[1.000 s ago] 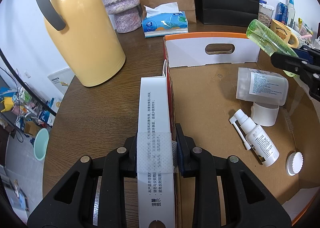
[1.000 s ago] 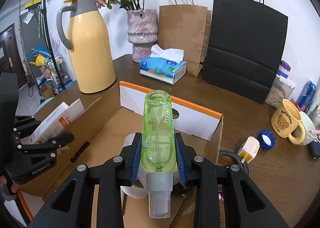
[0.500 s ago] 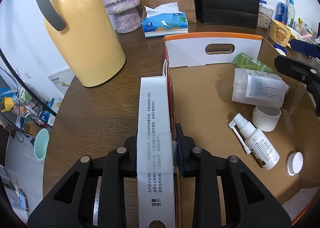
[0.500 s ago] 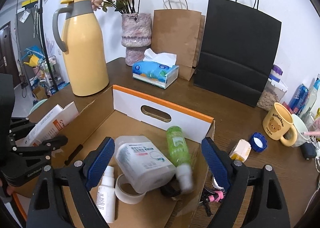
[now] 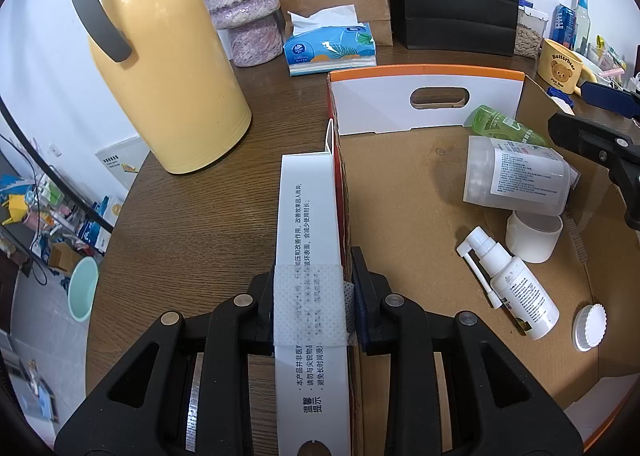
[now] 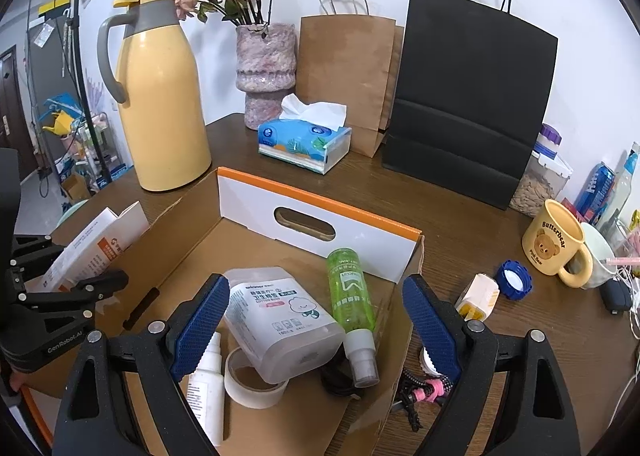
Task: Organize rigid objects
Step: 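Move the right tool out of the box to the black braided cable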
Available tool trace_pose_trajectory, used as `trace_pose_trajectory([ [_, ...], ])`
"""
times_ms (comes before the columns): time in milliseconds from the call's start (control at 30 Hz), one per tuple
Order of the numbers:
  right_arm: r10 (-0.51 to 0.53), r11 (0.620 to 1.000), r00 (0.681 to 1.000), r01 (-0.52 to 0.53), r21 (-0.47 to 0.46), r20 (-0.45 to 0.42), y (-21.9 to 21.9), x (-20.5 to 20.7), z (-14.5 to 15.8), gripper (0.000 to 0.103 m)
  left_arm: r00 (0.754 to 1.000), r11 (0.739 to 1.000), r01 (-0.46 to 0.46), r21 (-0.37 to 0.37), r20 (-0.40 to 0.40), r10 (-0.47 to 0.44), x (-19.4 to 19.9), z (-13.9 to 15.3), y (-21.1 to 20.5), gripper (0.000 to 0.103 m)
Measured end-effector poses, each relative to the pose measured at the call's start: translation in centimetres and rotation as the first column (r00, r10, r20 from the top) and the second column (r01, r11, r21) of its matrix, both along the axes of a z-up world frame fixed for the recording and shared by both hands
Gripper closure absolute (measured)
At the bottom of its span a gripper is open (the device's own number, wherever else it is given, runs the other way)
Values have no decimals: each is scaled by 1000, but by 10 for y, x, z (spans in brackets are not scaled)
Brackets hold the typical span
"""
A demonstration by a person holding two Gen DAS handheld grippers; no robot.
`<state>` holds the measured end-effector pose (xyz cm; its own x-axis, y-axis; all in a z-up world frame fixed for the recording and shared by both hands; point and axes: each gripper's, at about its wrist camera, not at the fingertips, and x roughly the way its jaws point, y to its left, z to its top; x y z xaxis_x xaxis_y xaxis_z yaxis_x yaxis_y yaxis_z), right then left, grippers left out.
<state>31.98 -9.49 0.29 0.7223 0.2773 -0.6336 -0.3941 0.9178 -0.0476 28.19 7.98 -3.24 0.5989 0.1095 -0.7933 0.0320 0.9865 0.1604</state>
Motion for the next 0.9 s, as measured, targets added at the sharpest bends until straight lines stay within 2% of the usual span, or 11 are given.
trace_pose_trajectory([
  [533, -17, 1000, 1000, 17, -11, 3, -5, -1, -1, 11, 1000, 1000, 0, 0, 0, 0, 0, 0, 0, 79],
  [900, -97, 995, 995, 97, -14, 27, -37, -1, 7, 11, 1000, 1000, 0, 0, 0, 0, 0, 0, 0, 79],
])
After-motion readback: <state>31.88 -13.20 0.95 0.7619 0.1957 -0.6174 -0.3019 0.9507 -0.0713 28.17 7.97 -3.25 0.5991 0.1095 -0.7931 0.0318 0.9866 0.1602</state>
